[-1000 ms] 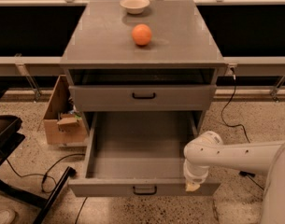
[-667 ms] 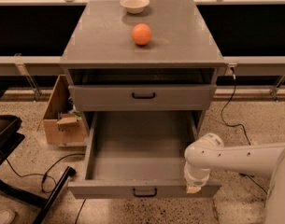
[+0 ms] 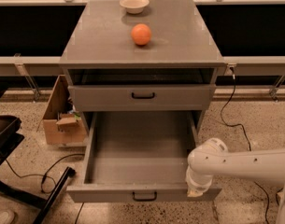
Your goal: Open middle drawer
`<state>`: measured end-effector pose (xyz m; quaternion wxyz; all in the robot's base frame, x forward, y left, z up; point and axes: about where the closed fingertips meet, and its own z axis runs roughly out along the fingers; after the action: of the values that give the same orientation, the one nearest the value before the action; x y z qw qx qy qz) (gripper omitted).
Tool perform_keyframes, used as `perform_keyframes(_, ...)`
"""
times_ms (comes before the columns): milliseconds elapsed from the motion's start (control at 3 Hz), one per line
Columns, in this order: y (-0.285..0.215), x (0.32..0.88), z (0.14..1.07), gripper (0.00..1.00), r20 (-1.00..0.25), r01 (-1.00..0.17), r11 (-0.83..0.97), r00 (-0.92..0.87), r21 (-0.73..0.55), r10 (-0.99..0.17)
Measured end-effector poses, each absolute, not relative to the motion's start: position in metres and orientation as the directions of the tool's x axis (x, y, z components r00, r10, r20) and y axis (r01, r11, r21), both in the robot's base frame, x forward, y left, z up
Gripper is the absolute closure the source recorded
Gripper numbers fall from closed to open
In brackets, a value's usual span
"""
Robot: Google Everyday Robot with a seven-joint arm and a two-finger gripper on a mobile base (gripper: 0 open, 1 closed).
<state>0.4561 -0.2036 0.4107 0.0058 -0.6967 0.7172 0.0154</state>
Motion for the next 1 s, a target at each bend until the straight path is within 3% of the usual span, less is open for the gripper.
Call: perform_keyframes(1000, -0.221, 0.412, 0.409, 1.0, -0.028, -0.998, 0.019, -0.02, 0.055, -0.999)
